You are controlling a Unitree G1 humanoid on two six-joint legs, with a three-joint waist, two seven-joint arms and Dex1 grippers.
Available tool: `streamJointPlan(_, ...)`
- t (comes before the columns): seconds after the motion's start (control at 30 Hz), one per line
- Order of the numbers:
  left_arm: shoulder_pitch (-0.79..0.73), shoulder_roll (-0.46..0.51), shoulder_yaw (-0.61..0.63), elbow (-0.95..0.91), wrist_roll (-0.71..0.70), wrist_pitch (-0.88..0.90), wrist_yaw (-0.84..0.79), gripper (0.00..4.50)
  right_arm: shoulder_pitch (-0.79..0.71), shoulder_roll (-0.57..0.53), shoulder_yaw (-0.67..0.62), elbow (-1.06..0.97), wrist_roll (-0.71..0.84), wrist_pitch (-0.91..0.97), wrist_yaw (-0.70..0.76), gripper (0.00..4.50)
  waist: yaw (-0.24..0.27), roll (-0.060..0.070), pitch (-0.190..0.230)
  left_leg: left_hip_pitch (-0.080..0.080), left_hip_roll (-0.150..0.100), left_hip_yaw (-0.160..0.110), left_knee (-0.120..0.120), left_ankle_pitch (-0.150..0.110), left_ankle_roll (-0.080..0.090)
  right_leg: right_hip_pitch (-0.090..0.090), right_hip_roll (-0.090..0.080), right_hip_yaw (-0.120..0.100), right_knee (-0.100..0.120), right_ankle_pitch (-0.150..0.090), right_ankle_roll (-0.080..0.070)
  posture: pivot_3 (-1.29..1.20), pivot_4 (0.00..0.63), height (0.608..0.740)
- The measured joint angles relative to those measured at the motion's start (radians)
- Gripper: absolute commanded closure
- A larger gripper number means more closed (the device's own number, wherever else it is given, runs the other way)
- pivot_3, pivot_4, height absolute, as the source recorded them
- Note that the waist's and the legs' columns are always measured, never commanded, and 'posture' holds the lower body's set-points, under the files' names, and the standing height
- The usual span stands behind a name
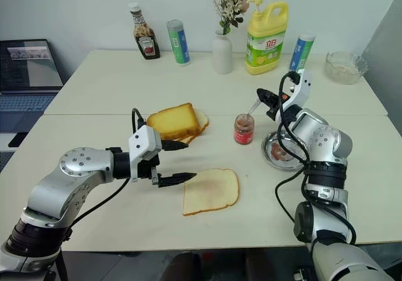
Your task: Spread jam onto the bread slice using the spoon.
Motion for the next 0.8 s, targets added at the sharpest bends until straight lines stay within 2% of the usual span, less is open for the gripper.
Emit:
streamJointPlan(0.23,0.0,0.0,0.0,0.0,0.002,-0.004,-0.002,0.0,0.026,-0.062,0.166,-0.049,-0.124,-0.133,0.091,4.44,-0.001,0.0,0.0,0.0,0.0,0.0,0.0,0.0,0.0,0.0,0.0,0.0,0.0,0.0,0.0,0.0,0.15,0.74)
streamJointPlan(0.4,0.0,0.0,0.0,0.0,0.002,-0.01,-0.01,0.0,0.07,-0.106,0.334,-0.123,-0.246,-0.258,0.184,4.44,-0.001,0.0,0.0,0.0,0.0,0.0,0.0,0.0,0.0,0.0,0.0,0.0,0.0,0.0,0.0,0.0,0.15,0.74)
streamJointPlan(0.67,0.0,0.0,0.0,0.0,0.002,-0.016,-0.016,0.0,0.12,-0.124,0.475,-0.151,-0.408,-0.416,0.238,4.44,0.001,0.0,0.0,0.0,0.0,0.0,0.0,0.0,0.0,0.0,0.0,0.0,0.0,0.0,0.0,0.0,0.15,0.74)
streamJointPlan(0.8,0.0,0.0,0.0,0.0,0.002,-0.017,-0.016,0.0,0.127,-0.138,0.503,-0.15,-0.476,-0.484,0.247,4.44,0.001,0.0,0.0,0.0,0.0,0.0,0.0,0.0,0.0,0.0,0.0,0.0,0.0,0.0,0.0,0.0,0.15,0.74)
